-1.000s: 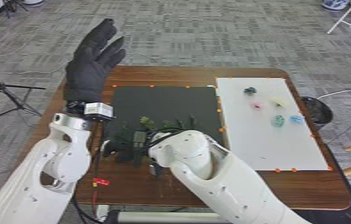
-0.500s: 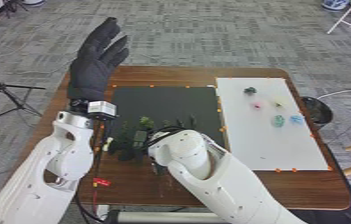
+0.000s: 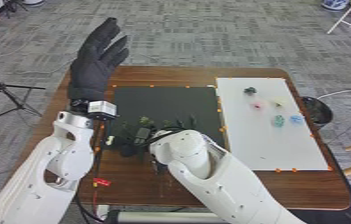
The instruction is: Arrange flowers
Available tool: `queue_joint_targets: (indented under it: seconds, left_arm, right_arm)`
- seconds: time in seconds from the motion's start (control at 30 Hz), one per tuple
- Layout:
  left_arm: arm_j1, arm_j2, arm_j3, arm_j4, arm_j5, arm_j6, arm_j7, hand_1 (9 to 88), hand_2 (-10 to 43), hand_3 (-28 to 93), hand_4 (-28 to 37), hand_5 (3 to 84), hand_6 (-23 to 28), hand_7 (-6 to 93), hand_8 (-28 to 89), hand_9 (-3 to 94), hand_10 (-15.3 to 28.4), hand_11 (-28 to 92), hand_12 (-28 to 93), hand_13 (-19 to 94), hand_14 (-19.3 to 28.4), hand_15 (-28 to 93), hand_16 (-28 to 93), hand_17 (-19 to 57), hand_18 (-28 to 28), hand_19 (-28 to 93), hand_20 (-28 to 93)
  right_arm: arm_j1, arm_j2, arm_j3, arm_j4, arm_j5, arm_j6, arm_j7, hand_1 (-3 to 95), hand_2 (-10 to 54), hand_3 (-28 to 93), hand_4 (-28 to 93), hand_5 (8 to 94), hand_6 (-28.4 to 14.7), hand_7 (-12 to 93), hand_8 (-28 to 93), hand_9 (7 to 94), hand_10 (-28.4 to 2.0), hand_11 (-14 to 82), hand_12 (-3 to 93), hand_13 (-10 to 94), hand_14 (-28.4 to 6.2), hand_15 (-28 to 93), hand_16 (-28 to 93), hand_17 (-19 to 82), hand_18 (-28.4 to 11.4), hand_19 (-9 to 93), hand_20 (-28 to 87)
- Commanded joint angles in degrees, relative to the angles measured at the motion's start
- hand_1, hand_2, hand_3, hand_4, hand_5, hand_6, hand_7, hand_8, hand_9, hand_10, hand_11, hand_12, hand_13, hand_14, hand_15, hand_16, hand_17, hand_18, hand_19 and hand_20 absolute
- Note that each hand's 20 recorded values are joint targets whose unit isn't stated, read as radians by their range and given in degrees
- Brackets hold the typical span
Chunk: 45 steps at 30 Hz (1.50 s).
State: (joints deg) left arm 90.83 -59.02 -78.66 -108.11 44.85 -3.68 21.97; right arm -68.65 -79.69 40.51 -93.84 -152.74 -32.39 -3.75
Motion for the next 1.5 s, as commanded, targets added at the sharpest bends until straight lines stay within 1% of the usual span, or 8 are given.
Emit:
queue_joint_targets:
  seconds: [0.03,0.37,0.5,0.57,0.7,1.1,1.4,1.5]
  left_arm:
    - [2.2,-0.32,-1.57,-1.01,-0.32,0.77,0.36,22.4,-6.6,67,-28.3,23.2,2.2,21.6,-11,17.8,9.7,12,19,15,14.2,7,9,-18.0,20.5,37,6]
    - [8.6,-0.71,-6.73,-3.49,0.19,-0.71,-0.95,22.6,-6.5,67,-28.3,23.2,2.2,21.7,-11,17.8,9.8,12,19,15,14.2,7,9,-17.8,20.5,37,6]
    - [13.0,-1.57,-8.71,-4.08,-0.49,0.31,-2.72,22.7,-6.4,67,-28.3,23.2,2.2,21.7,-11,17.7,9.8,12,19,15,14.1,7,9,-17.8,20.5,37,6]
    - [15.9,-2.04,-9.66,-4.44,-0.37,1.42,-3.52,22.7,-6.4,67,-28.3,23.2,2.2,21.7,-11,17.8,9.8,12,19,15,14.2,8,9,-17.7,20.5,37,6]
    - [20.8,-2.94,-11.01,-5.19,-0.58,1.78,-4.30,22.8,-6.3,67,-28.3,23.0,2.2,21.6,-11,17.8,9.7,12,19,15,14.1,8,9,-17.8,20.5,37,6]
    - [26.8,-7.92,-11.82,-5.58,-0.67,3.46,-3.49,23.0,-6.3,67,-28.3,22.8,2.2,21.6,-11,17.5,9.6,12,19,15,13.8,7,9,-18.0,20.3,37,7]
    - [28.2,-8.70,-12.53,-6.43,-0.14,3.45,-2.98,23.0,-6.4,67,-28.3,22.7,2.1,21.9,-11,17.3,9.6,12,19,15,13.7,7,9,-18.0,20.3,37,7]
    - [28.9,-9.00,-12.81,-6.73,-0.04,3.60,-3.20,22.9,-6.4,67,-28.3,22.6,2.1,21.9,-11,17.3,9.6,12,19,15,13.7,7,9,-18.1,20.3,37,7]
  right_arm:
    - [-0.5,2.6,-0.1,-3.9,5.0,2.4,-3.1,20.2,23.8,91,-13,40.5,0.4,14,-13,83.3,-8.7,76.6,35.1,90,-5.5,85,33,62,-21.5,93,74]
    - [-6.9,13.5,6.0,-18.1,36.5,-0.1,3.8,21.3,20.0,89,-14,47.2,1.5,15,-13,82.8,-9.3,75.5,35.2,89,-6.0,85,33,61,-21.9,93,73]
    - [-14.4,21.1,14.8,-20.4,32.4,24.5,0.6,25.2,12.6,84,-19,51.4,0.8,15,-12,79.0,-12.3,55.2,29.6,84,-6.9,83,33,55,-21.6,93,68]
    - [-16.9,23.3,20.1,-21.4,32.9,30.7,4.5,26.1,4.2,79,-24,54.7,-0.6,17,-11,70.8,-12.7,38.4,25.7,79,-7.9,84,32,50,-21.5,93,65]
    - [-22.1,29.0,30.7,-22.6,27.4,37.6,10.0,28.7,-3.5,75,-28,53.9,-1.4,21,-11,60.3,-12.8,31.1,23.8,73,-9.2,83,29,44,-21.6,93,59]
    - [-34.4,32.4,46.6,-21.7,11.0,42.0,25.5,45.4,-9.5,49,-28,53.4,-2.8,25,-12,56.6,-12.1,30.6,23.2,68,-9.0,83,27,39,-21.0,93,50]
    - [-34.4,30.9,45.0,-19.9,10.7,36.4,28.6,55.2,-9.5,4,-13,63.8,-1.8,24,-12,68.2,-11.7,32.9,24.1,73,-8.1,85,28,44,-21.7,93,60]
    - [-34.6,31.3,44.9,-18.6,10.5,34.7,29.4,54.5,-9.5,3,-11,62.8,-2.6,23,-11,66.5,-12.2,32.6,24.3,72,-8.2,85,29,44,-21.5,93,60]
